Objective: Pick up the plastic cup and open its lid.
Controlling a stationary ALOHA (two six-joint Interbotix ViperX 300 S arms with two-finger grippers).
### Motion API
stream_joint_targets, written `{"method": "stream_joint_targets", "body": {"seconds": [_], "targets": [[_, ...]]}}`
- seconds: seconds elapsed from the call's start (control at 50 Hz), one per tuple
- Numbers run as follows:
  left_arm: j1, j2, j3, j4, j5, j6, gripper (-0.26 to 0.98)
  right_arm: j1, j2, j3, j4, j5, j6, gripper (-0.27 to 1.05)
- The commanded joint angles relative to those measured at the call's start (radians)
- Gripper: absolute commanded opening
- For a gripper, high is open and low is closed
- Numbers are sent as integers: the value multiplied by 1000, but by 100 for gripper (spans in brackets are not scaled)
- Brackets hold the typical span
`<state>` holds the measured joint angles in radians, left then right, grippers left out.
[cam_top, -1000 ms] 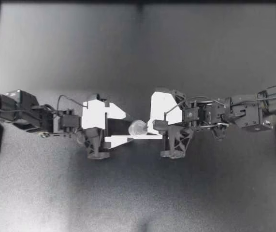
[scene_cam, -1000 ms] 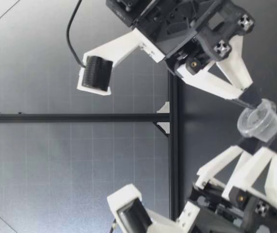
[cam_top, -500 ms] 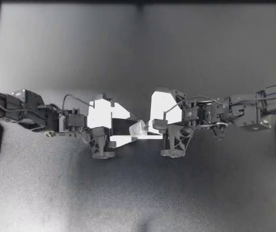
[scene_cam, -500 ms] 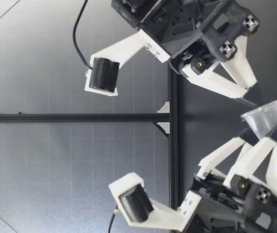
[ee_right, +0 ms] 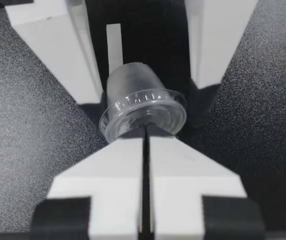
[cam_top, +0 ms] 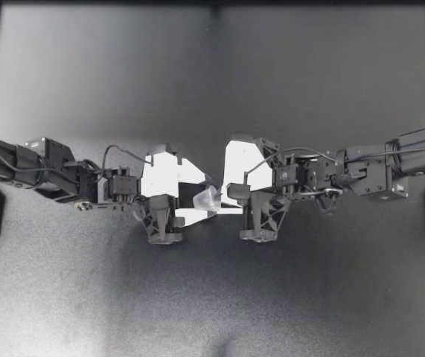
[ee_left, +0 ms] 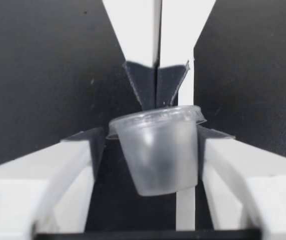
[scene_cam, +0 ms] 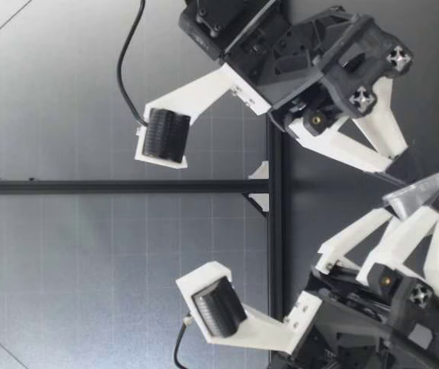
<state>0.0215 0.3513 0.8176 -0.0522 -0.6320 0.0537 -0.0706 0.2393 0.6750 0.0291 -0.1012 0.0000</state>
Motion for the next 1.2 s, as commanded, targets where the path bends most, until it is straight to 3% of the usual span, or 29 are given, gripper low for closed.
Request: {"method": "stream_joint_targets", "body": {"seconds": [0.0,0.2,0.48,0.84,1.04,1.18], "targets": [[2,-15,-12,0,5,-3,48,-2,-21,-14,2,-6,-2,-18],[3,-21,-12,0,15,-9,25,-3,-43,0,0,-9,0,-18],[2,-31,0,0,-17,-20,23,-5,-206,78,2,-95,3,-18],[2,-60,51,0,-385,-126,23,-5,-446,281,-15,-454,-60,-15],[3,-137,77,2,-529,-170,23,-5,-488,298,-31,-472,-222,2],[3,-207,107,0,-571,-176,23,-5,-488,296,-32,-477,-403,30]]}}
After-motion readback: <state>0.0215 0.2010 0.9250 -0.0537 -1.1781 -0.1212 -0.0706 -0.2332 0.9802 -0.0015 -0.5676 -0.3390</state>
